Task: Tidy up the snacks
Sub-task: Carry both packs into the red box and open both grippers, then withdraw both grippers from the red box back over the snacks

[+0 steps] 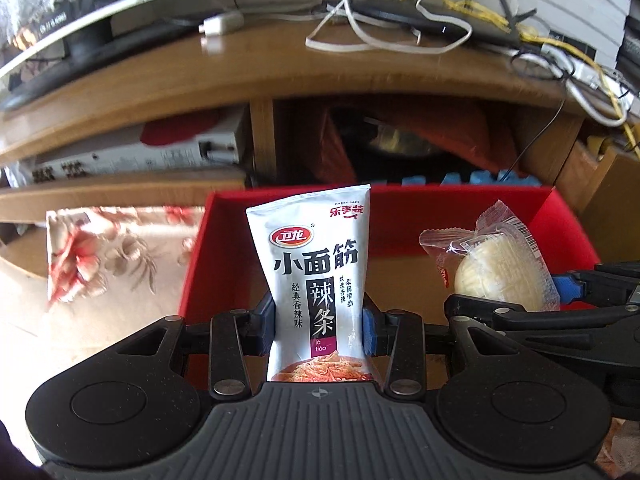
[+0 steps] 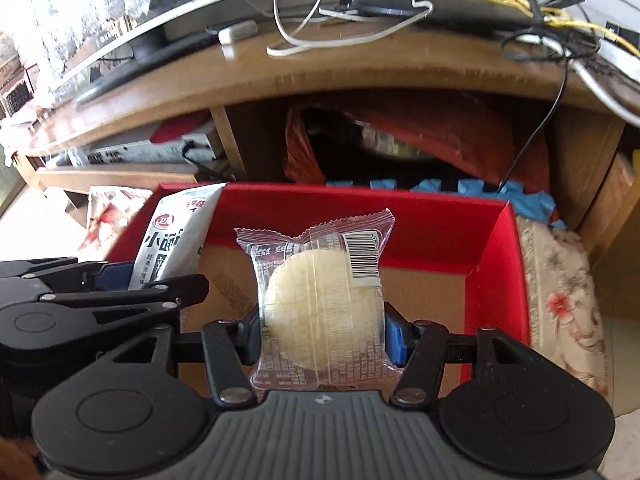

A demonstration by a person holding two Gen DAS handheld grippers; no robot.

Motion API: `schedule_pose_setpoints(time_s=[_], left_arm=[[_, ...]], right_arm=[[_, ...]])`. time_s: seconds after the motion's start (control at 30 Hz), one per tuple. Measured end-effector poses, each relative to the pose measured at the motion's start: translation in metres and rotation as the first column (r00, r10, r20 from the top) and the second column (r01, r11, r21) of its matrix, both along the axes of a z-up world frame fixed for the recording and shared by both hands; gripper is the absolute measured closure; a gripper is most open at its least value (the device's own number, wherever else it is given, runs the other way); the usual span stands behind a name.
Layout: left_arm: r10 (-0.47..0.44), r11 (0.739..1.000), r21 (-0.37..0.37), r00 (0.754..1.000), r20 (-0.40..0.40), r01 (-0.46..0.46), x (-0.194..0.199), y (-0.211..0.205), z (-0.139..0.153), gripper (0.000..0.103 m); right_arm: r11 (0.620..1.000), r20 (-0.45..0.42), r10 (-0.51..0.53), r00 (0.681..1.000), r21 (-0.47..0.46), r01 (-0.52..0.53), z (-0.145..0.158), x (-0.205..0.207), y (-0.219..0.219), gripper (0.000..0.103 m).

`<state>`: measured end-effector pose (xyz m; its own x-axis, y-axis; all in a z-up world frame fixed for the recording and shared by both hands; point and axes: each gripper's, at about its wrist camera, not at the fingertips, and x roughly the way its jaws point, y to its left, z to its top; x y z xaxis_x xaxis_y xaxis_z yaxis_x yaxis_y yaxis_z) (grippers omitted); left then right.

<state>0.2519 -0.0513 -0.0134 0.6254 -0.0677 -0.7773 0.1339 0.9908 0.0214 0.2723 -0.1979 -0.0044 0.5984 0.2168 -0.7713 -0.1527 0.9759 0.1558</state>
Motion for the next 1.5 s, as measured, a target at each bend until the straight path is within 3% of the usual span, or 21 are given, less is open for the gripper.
schedule_pose_setpoints(time_s=[0.27, 0.6, 0.83, 0.9, 0.93, 1.5], left_arm=[[0.004, 1.0, 0.028, 0.999, -0.046, -0.003, 0.004, 0.0, -0.019, 0.054], [0.012, 1.0, 0.015, 0.998, -0.057, -0.011, 0.004, 0.001, -0.021, 0.051], [0.016, 1.0, 0.006, 0.999, -0.033, -0.016, -0.002, 0.0, -0.011, 0.046], [0.034, 0.999, 0.038, 0.999, -0.006, -0.034, -0.004, 0.0, -0.008, 0.03], [0.034, 0.998, 0.045, 0.999, 0.01, -0.035, -0.006, 0.001, -0.005, 0.028], [0.03, 0.999, -0.026, 0.998, 0.05, -0.028, -0.052, 0.012, 0.034, 0.023]], right_arm=[[0.999, -0.041, 0.016, 0.999, -0.034, -0.017, -0.017, 0.005, 0.003, 0.051], [0.998, -0.039, 0.023, 0.999, -0.051, -0.025, -0.014, 0.004, 0.0, 0.048], [0.999, -0.024, 0.018, 1.0, -0.047, -0.019, -0.003, 0.0, -0.004, 0.041], [0.999, -0.013, 0.014, 1.0, -0.043, -0.015, 0.002, -0.003, -0.006, 0.039], [0.999, -0.007, 0.013, 1.0, -0.039, -0.013, 0.004, -0.004, -0.006, 0.038], [0.999, 0.051, 0.035, 0.998, -0.012, -0.034, 0.047, -0.063, -0.004, 0.038]])
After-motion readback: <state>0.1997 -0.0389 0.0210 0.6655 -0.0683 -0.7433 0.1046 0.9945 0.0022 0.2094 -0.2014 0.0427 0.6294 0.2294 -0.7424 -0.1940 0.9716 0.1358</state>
